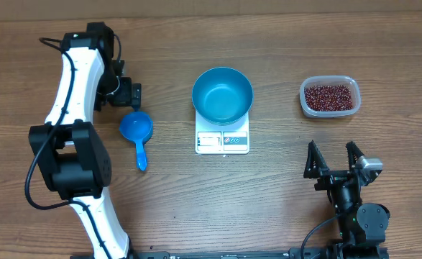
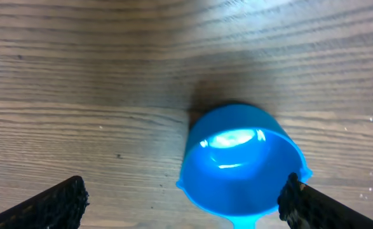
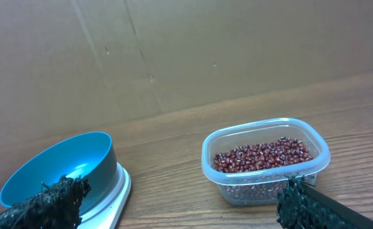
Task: Scoop item into bowl and weigh 150g on scale
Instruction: 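Lower the left gripper onto the blue scoop rim and close it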
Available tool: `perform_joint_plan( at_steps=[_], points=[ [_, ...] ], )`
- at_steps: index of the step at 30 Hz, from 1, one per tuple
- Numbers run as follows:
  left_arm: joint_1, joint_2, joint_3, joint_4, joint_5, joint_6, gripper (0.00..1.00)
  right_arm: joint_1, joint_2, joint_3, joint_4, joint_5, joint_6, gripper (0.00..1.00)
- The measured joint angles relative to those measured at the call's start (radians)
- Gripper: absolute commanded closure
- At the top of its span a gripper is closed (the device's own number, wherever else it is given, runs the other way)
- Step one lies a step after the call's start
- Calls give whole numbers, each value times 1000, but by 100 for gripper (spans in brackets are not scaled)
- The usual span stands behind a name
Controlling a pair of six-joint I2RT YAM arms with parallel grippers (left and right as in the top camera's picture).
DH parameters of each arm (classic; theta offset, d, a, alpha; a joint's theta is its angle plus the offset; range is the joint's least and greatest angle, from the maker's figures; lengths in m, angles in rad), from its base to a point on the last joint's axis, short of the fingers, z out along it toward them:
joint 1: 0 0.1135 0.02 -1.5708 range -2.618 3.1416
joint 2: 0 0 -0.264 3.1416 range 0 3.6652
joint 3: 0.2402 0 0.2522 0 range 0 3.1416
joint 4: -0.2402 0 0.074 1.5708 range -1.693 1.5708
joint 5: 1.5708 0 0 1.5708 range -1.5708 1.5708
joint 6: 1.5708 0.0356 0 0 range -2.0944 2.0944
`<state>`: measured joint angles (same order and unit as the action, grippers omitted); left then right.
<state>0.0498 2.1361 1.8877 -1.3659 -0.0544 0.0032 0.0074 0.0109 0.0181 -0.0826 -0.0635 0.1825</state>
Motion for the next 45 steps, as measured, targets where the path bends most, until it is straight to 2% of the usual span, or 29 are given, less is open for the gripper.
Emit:
perform_joint_plan(
  at_steps=[7,21,37,38,39,40,42,45],
  points=[
    [-27,0,-21,-14,2,0,0,0,0,0,0,0,0,0],
    [-29,0,-223,75,-6,0,1,0,0,0,0,0,0,0],
    [-29,0,-246,111,-38,0,0,0,0,0,0,0,0,0],
    [-29,0,-246,111,-40,0,6,0,0,0,0,0,1,0],
    [-29,0,-246,112,-40,0,16,0,0,0,0,0,0,0],
    [-29,0,-246,113,-40,2,47,0,0,0,0,0,1,0],
    [-29,0,-246,114,-44,0,63,0,0,0,0,0,0,0],
    [-29,0,-246,114,-47,3,76,0,0,0,1,0,0,0]
  ],
)
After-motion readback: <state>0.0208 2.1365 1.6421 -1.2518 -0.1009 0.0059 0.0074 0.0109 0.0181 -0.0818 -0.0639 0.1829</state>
